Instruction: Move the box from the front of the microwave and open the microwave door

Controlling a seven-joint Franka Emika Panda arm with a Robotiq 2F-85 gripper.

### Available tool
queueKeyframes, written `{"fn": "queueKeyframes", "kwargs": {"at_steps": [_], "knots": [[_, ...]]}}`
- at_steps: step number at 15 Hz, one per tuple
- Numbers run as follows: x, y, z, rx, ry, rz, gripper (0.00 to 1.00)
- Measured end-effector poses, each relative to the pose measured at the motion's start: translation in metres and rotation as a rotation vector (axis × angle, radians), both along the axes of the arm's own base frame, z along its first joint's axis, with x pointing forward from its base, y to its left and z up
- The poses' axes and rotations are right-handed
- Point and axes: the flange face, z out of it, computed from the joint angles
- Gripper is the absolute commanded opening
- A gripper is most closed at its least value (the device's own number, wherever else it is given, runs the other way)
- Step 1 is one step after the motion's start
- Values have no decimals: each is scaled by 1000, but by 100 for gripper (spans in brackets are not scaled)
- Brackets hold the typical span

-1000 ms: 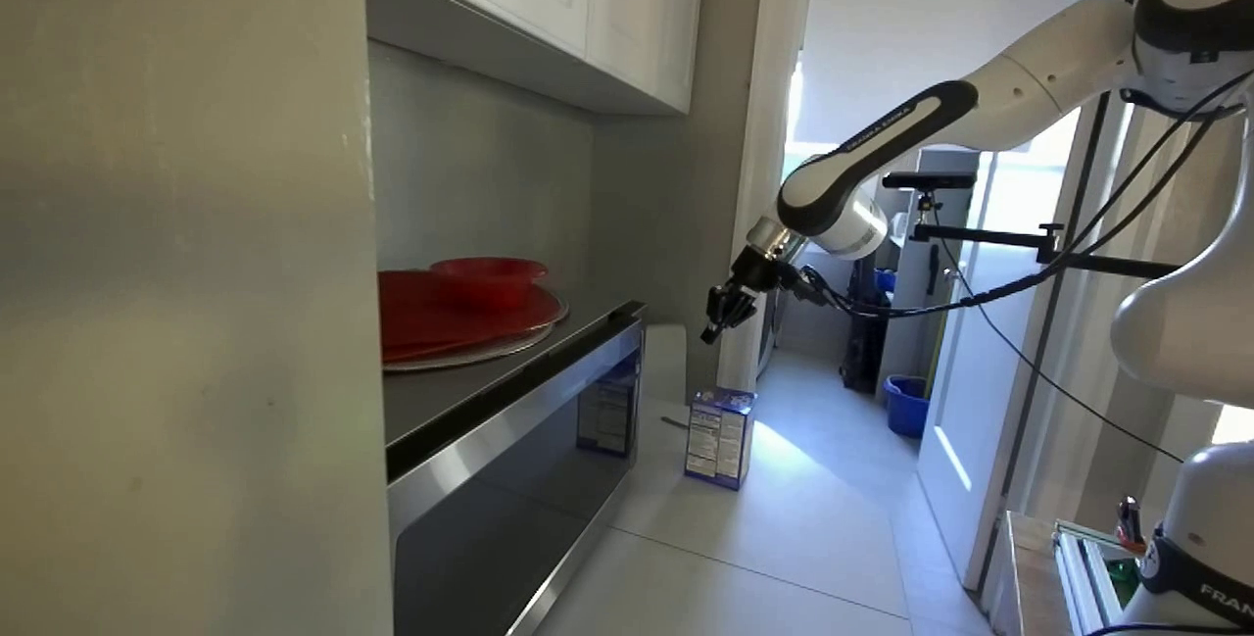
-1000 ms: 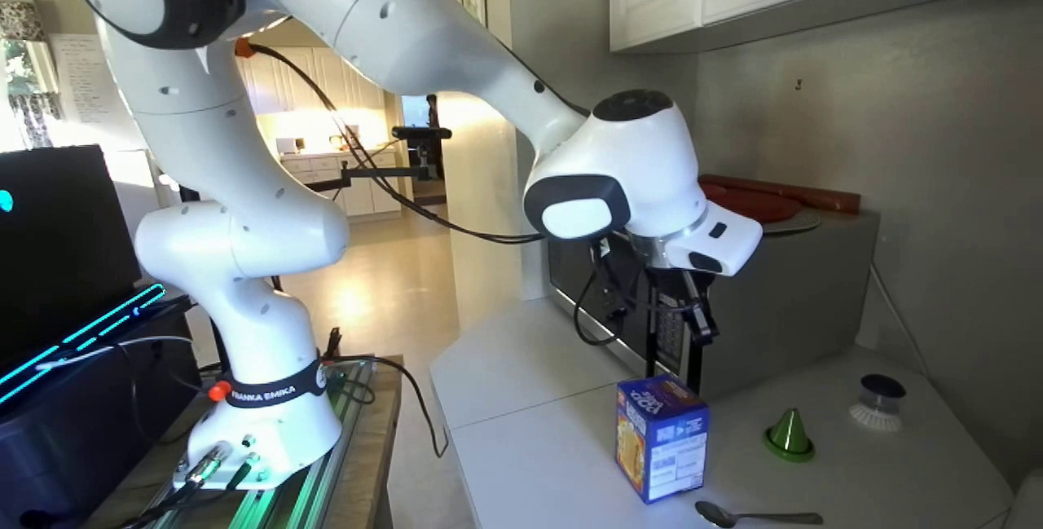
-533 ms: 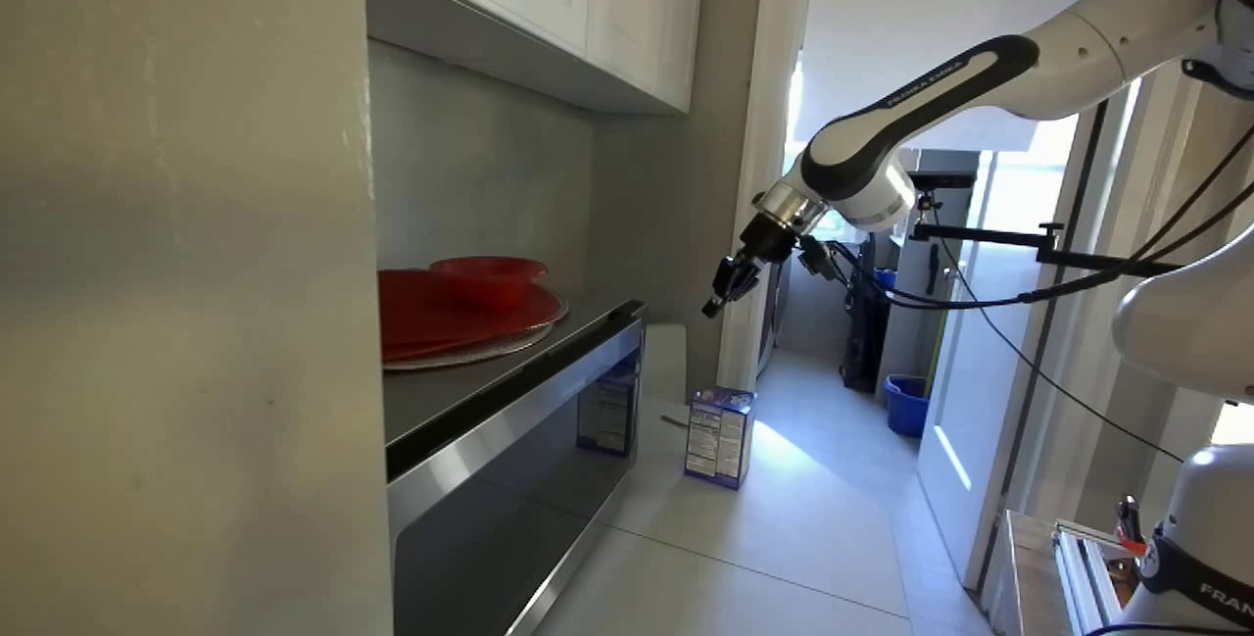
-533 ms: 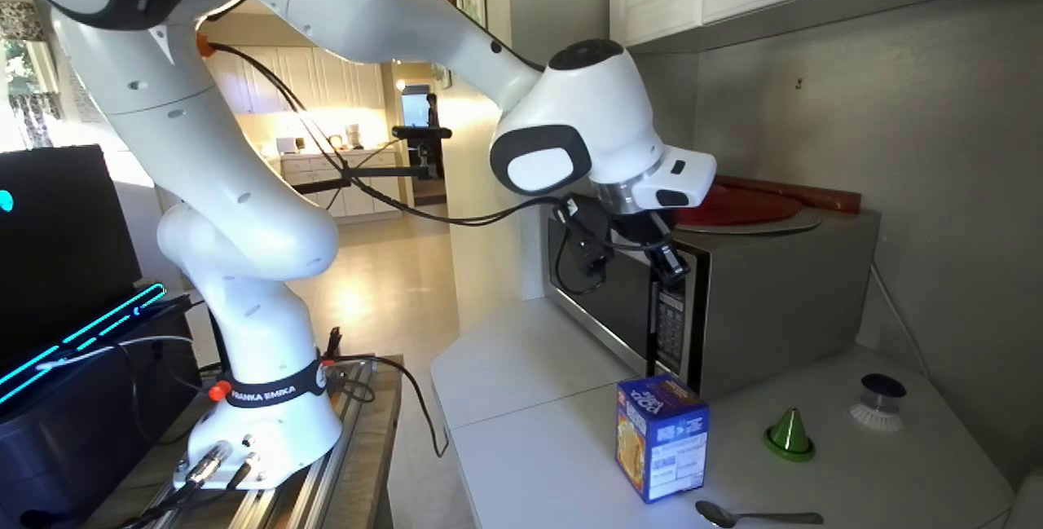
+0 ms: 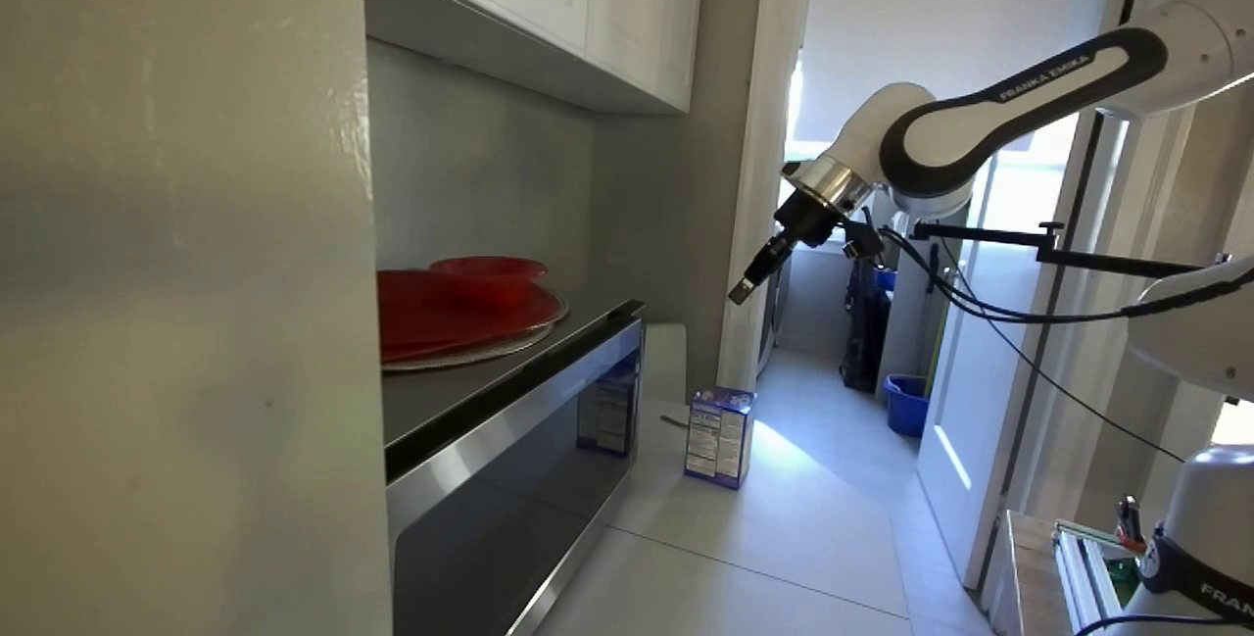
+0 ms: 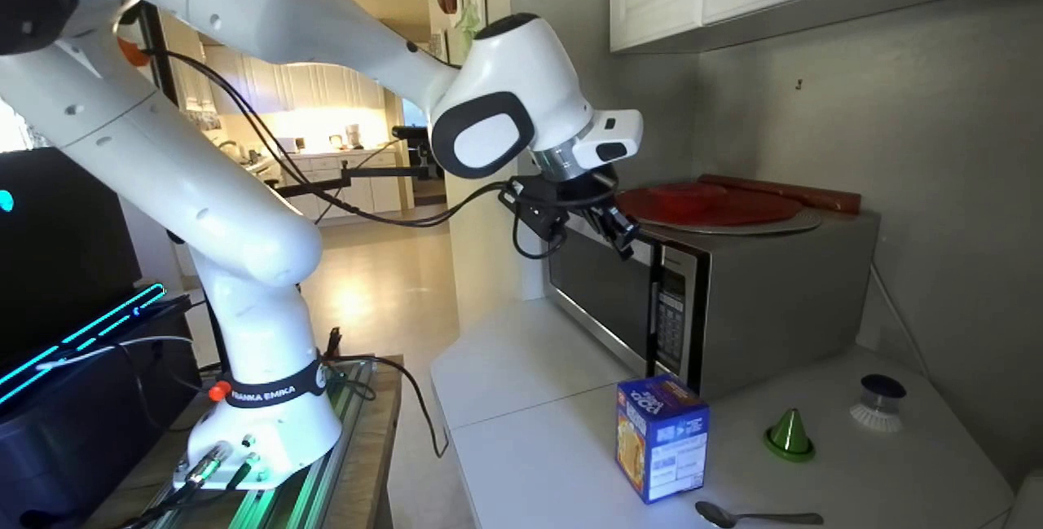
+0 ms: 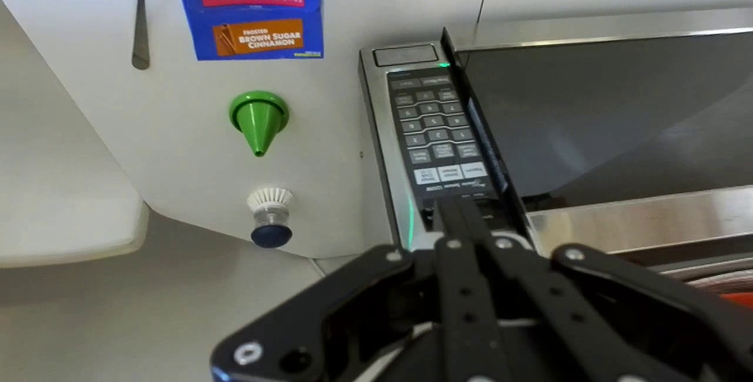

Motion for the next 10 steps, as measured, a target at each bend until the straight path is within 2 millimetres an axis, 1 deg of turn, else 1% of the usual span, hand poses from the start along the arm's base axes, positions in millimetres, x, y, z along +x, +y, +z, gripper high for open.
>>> {"fn": "queueKeyframes", "kwargs": {"at_steps": [2,7,9,10], "knots": [[-16,14,13,7,-39,61,0],[-54,61,49,28,-119,215,1],[-65,76,58,34,-136,254,1],[-68,80,60,37,-142,263,1]]}}
